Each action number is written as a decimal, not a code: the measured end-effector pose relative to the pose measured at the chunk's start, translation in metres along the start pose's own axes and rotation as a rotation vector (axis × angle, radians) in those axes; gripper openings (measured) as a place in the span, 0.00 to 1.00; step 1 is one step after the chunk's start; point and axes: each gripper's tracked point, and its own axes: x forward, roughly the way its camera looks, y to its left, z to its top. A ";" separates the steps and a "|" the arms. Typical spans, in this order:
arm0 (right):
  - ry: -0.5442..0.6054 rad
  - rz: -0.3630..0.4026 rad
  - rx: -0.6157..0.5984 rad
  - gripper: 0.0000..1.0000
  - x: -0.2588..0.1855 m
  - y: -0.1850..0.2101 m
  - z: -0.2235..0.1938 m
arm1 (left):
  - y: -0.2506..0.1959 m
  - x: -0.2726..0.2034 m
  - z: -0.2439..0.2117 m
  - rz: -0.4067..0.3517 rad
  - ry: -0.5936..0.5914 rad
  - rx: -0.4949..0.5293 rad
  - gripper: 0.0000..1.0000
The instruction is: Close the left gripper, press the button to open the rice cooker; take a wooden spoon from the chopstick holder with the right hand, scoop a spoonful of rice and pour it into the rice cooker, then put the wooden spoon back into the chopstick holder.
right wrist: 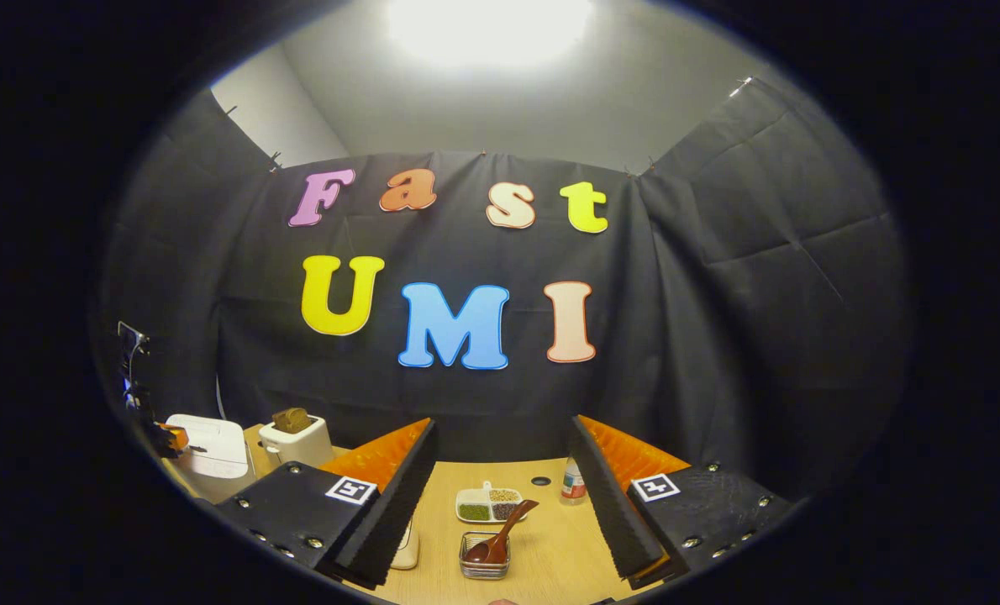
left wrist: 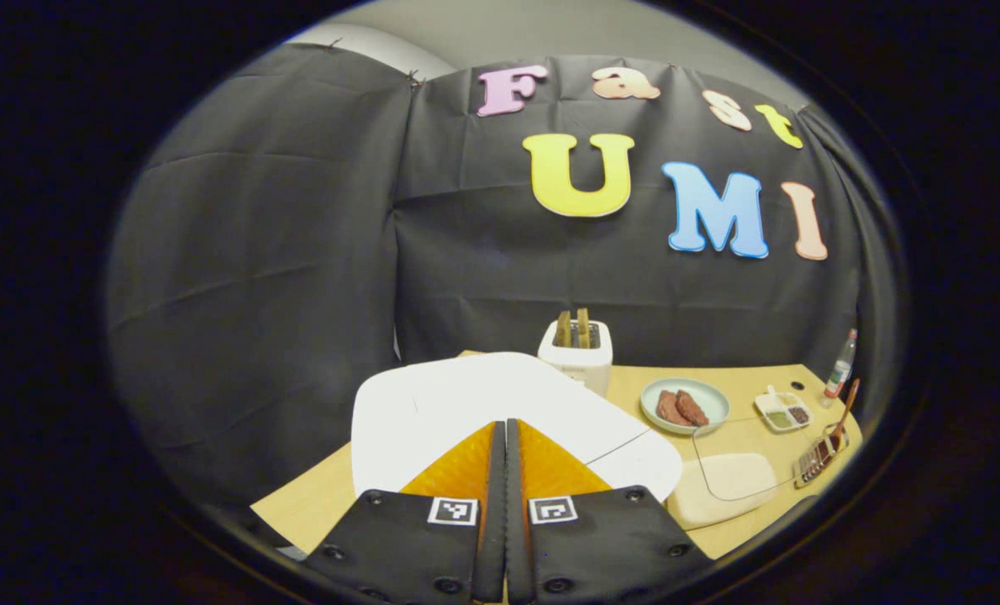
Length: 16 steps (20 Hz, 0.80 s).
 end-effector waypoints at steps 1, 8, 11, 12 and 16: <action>0.003 -0.003 -0.005 0.95 0.000 0.000 -0.002 | 0.000 0.003 -0.008 -0.004 0.017 0.003 0.11; 0.021 0.006 -0.024 0.95 0.007 0.008 -0.006 | -0.003 0.005 -0.019 -0.004 0.037 0.057 0.08; 0.018 0.013 -0.030 0.95 0.009 0.011 -0.004 | -0.005 0.009 -0.024 0.018 0.048 0.083 0.09; 0.017 0.016 -0.028 0.95 0.008 0.012 -0.003 | -0.004 0.011 -0.026 0.010 0.058 0.057 0.08; 0.000 0.033 -0.011 0.95 0.008 0.016 0.004 | 0.010 0.009 -0.026 -0.081 0.109 -0.114 0.11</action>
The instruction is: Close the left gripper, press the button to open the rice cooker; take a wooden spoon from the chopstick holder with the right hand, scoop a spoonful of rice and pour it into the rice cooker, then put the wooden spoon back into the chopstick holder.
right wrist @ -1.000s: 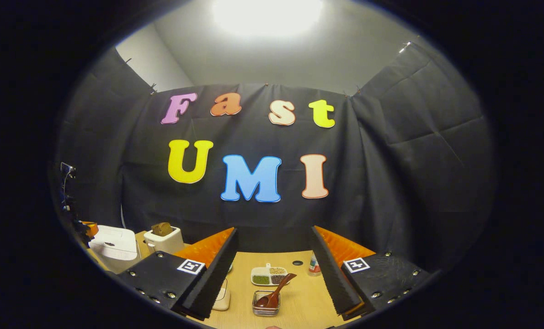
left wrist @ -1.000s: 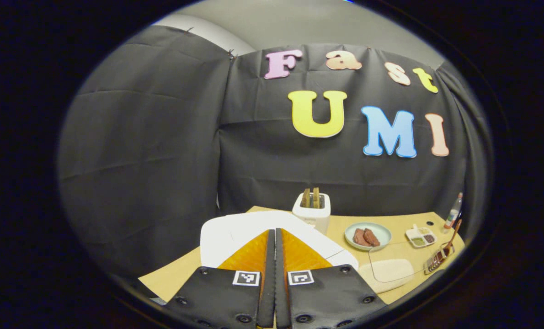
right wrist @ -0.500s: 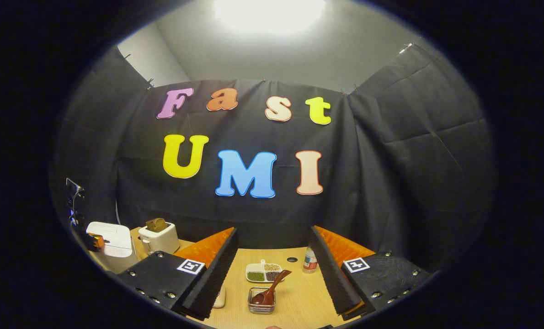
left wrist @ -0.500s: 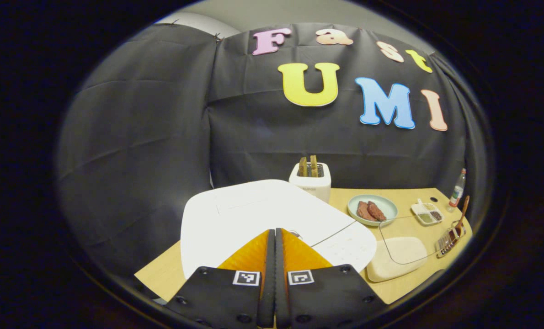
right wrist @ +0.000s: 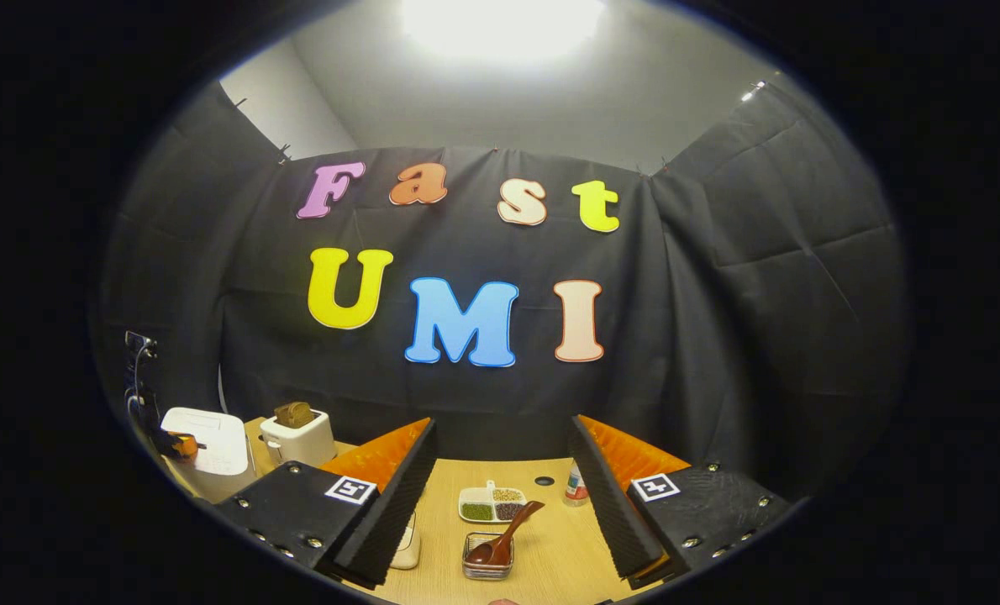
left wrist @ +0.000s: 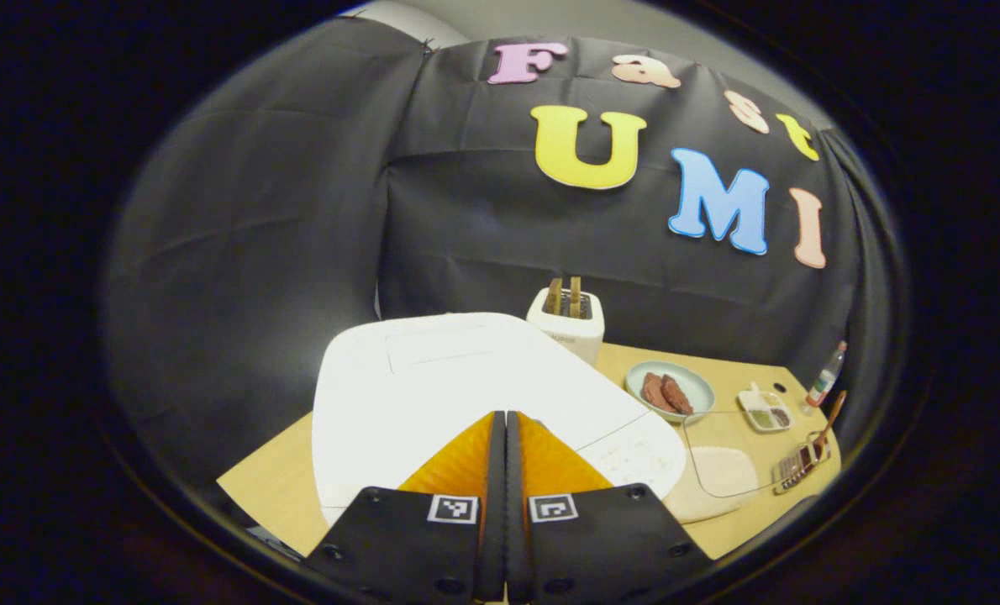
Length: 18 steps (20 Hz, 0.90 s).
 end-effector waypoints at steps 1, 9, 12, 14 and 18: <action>-0.010 0.005 0.005 0.95 -0.002 0.001 0.002 | -0.001 0.003 0.003 -0.008 -0.011 -0.005 0.11; -0.047 0.027 0.015 0.95 -0.006 -0.005 0.010 | 0.000 -0.036 0.069 0.051 -0.161 0.007 0.08; -0.050 0.029 0.010 0.95 -0.008 -0.011 0.009 | 0.003 -0.056 0.102 0.073 -0.238 -0.032 0.08; -0.048 0.030 0.016 0.95 -0.006 -0.015 0.007 | -0.004 -0.072 0.110 0.058 -0.269 -0.062 0.08; -0.040 0.036 0.031 0.95 0.000 -0.023 0.001 | -0.028 -0.107 0.122 -0.016 -0.343 -0.033 0.41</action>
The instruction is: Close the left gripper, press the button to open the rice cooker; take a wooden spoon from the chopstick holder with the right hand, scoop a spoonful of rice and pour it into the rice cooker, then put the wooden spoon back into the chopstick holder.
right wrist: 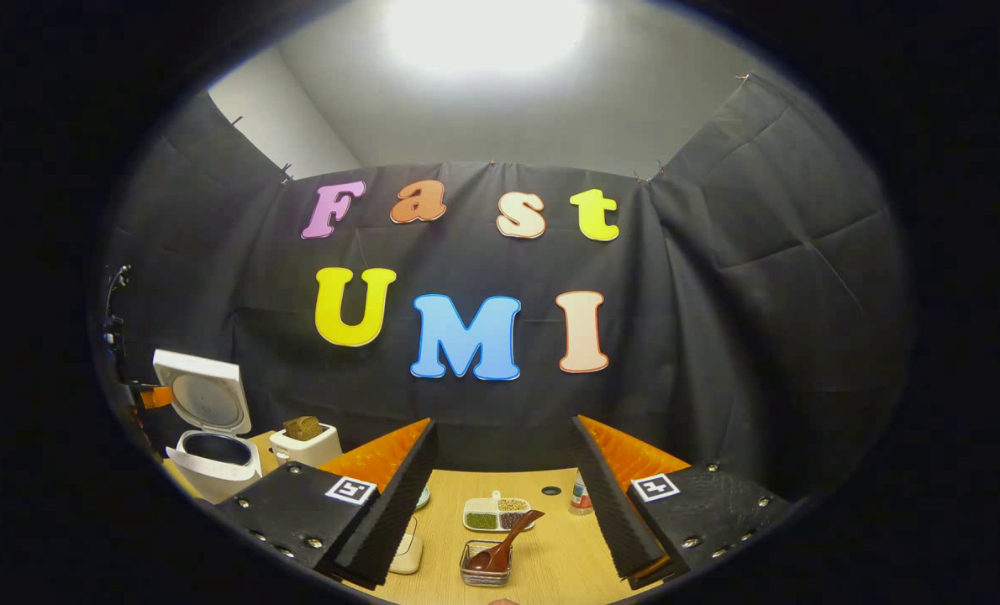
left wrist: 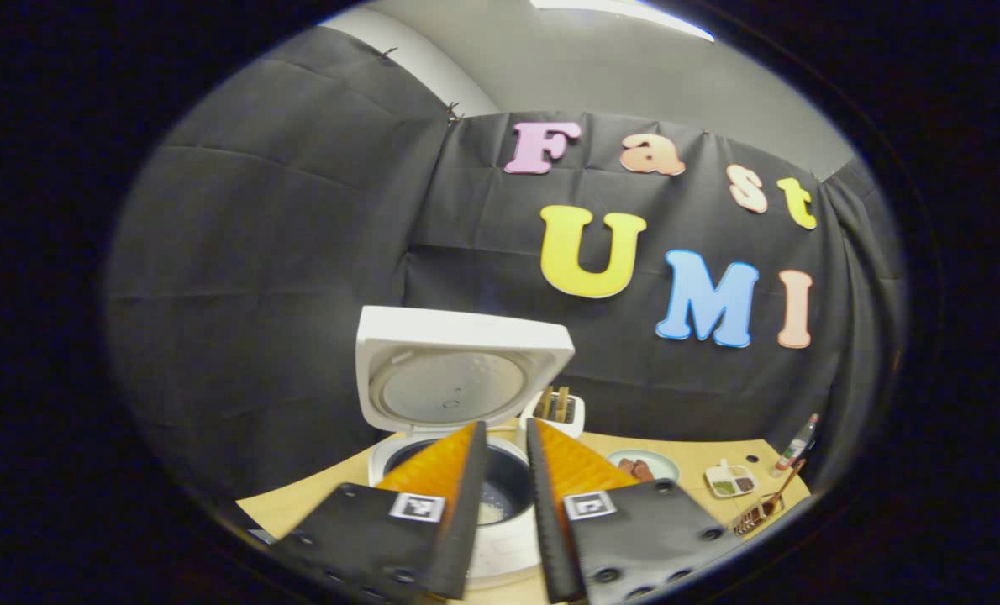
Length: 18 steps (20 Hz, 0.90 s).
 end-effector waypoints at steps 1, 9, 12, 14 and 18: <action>-0.001 0.001 -0.002 0.95 0.004 -0.002 -0.002 | -0.003 -0.008 0.008 -0.006 -0.026 0.009 0.68; 0.042 0.010 -0.009 0.95 0.045 -0.013 -0.035 | -0.035 -0.073 0.055 0.004 -0.215 0.112 0.96; 0.062 0.008 -0.001 0.95 0.066 -0.019 -0.050 | -0.052 -0.085 0.063 -0.011 -0.230 0.143 0.95; 0.086 0.006 0.020 0.95 0.080 -0.022 -0.063 | -0.061 -0.090 0.063 -0.017 -0.229 0.149 0.96; 0.157 0.002 0.059 0.95 0.106 -0.029 -0.098 | -0.067 -0.099 0.058 0.002 -0.223 0.206 0.97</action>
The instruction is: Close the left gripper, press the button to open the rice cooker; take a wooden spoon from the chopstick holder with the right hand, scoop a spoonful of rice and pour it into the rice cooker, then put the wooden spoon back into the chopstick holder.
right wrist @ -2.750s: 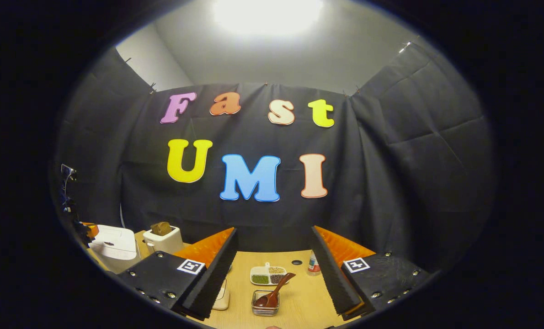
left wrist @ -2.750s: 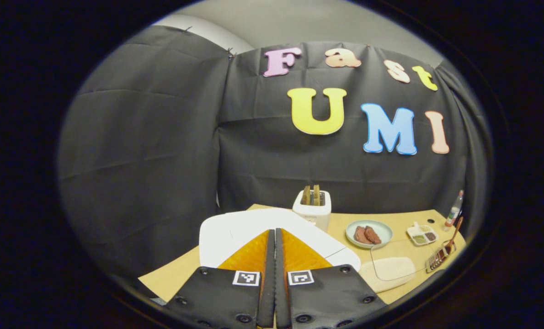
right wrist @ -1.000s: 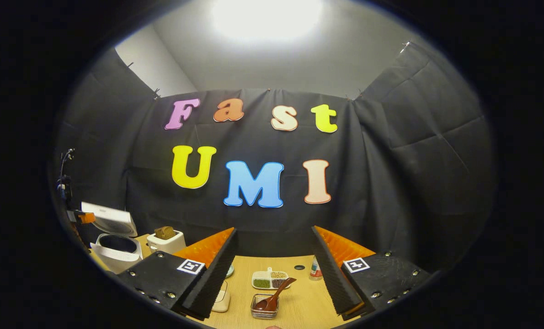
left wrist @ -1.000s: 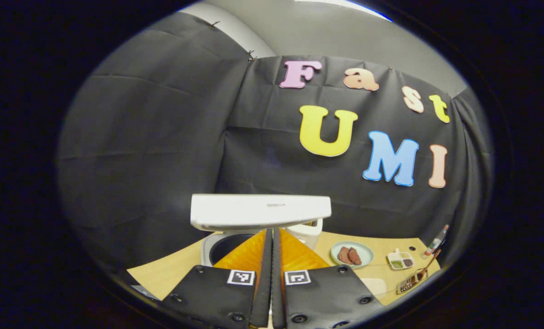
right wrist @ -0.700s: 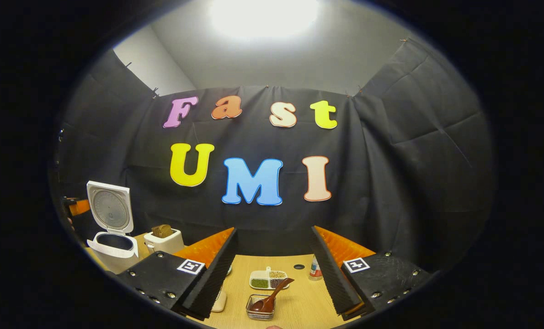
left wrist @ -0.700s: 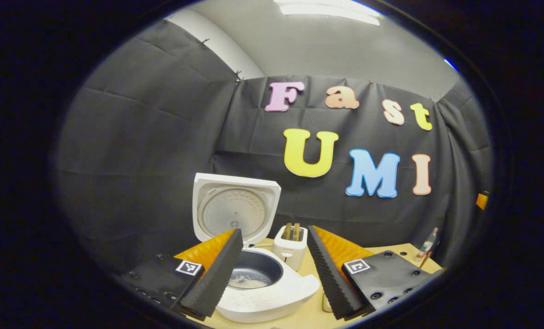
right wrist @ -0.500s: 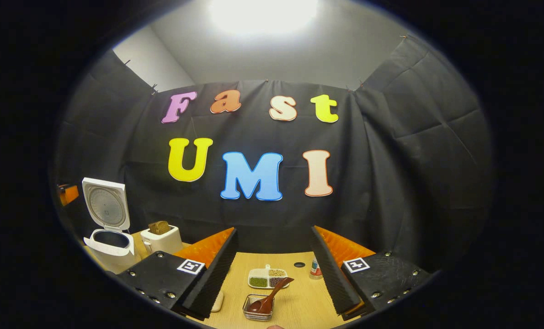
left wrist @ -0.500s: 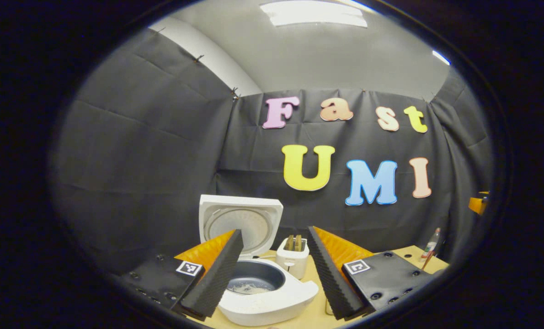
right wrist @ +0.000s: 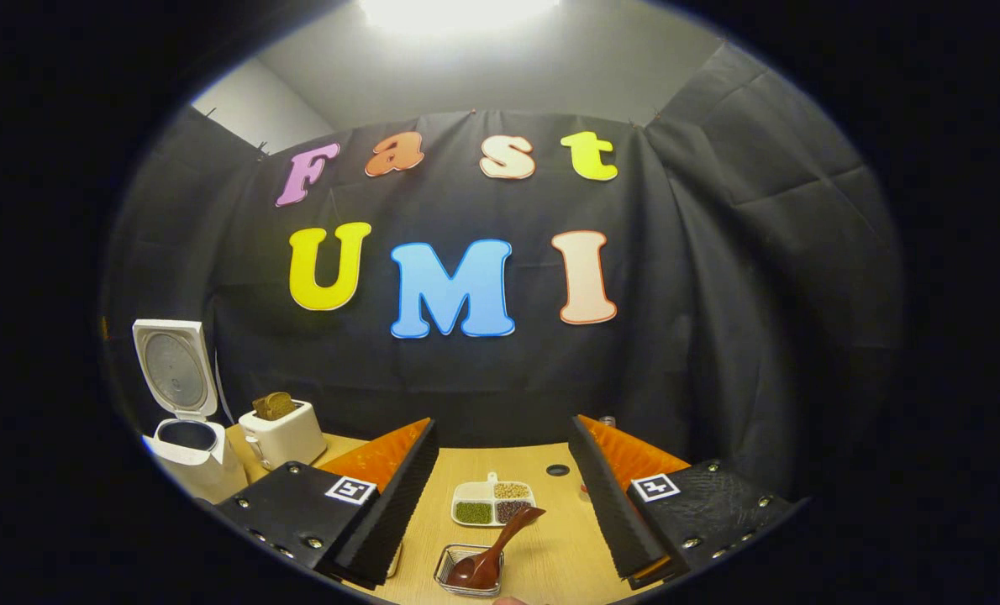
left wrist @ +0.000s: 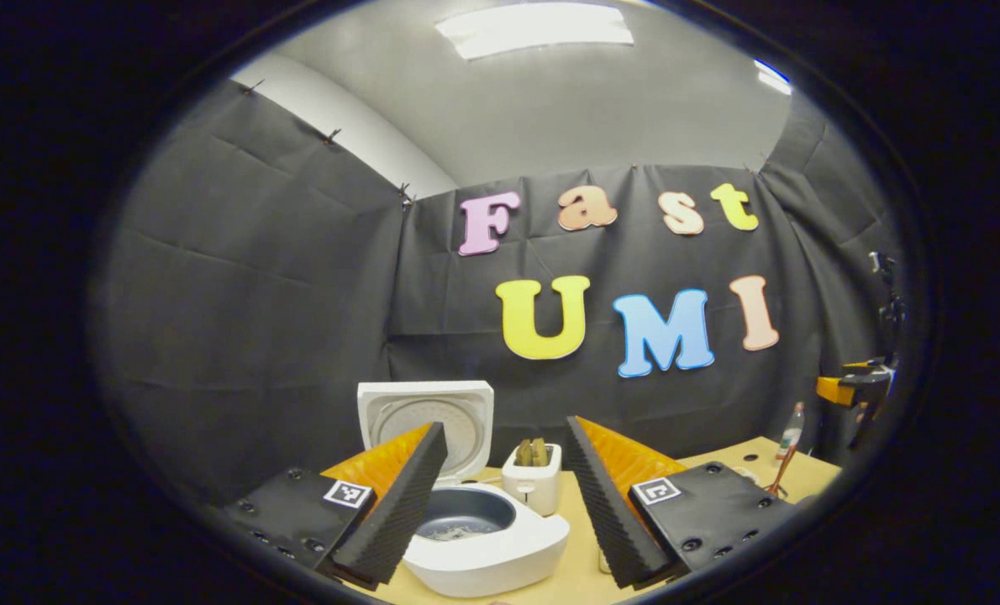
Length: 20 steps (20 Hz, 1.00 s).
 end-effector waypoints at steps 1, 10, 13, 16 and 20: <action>0.023 -0.003 0.004 0.95 0.007 -0.002 -0.009 | -0.001 -0.002 -0.001 0.003 0.005 0.009 0.96; 0.236 -0.017 0.075 0.95 0.061 -0.022 -0.101 | 0.014 -0.021 -0.015 0.086 0.057 0.053 0.96; 0.310 -0.018 0.104 0.93 0.070 -0.026 -0.130 | 0.017 -0.030 -0.014 0.105 0.061 0.072 0.97; 0.404 -0.004 0.152 0.96 0.075 -0.026 -0.162 | 0.018 -0.036 -0.012 0.121 0.063 0.097 0.96; 0.504 0.014 0.201 0.96 0.079 -0.020 -0.198 | 0.019 -0.045 -0.014 0.132 0.070 0.118 0.98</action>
